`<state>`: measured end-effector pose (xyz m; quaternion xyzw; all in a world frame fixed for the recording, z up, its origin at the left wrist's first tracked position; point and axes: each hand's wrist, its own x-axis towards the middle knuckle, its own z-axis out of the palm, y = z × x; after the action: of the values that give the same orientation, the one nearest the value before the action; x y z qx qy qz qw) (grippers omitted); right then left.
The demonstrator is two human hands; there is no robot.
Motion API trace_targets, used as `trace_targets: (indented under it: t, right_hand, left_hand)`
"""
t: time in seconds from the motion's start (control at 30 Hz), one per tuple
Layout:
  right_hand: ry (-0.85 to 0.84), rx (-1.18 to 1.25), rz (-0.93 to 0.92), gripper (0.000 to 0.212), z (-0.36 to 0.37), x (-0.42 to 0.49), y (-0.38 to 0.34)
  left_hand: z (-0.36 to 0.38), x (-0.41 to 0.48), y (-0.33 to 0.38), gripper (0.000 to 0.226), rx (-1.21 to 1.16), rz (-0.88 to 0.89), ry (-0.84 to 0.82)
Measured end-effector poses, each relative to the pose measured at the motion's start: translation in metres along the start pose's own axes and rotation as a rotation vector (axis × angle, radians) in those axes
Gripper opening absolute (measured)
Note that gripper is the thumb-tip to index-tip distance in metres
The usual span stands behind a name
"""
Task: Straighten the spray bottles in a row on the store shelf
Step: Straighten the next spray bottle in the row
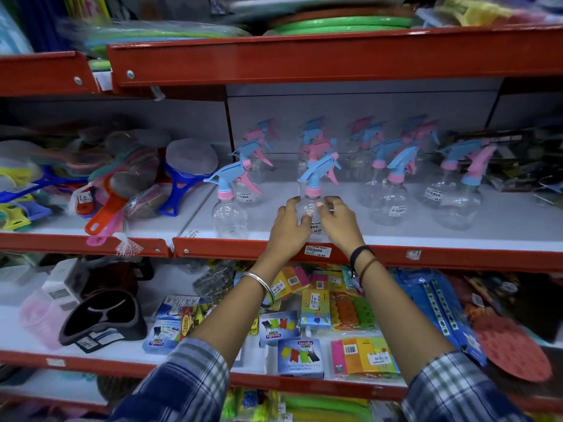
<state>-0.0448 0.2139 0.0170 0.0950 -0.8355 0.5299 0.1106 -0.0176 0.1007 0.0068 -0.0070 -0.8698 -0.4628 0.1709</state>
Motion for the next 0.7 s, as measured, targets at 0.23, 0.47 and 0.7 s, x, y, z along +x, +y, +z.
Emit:
trace_targets:
  t: [0.23,0.47,0.7]
  right_hand:
    - [0.018,-0.002,-0.002,0.034,0.003,-0.020,-0.003]
    - [0.059,0.070,-0.029,0.039,-0.007,-0.028,-0.001]
    - [0.302,0.172,-0.154,0.026,-0.070,-0.026,0.031]
  left_hand:
    - [0.000,-0.018,0.000,0.042,-0.013,0.035,0.074]
    - [0.011,-0.037,0.007,0.040,-0.024,0.115,0.306]
    - [0.063,-0.060,0.046,0.020,-0.175,0.426,0.230]
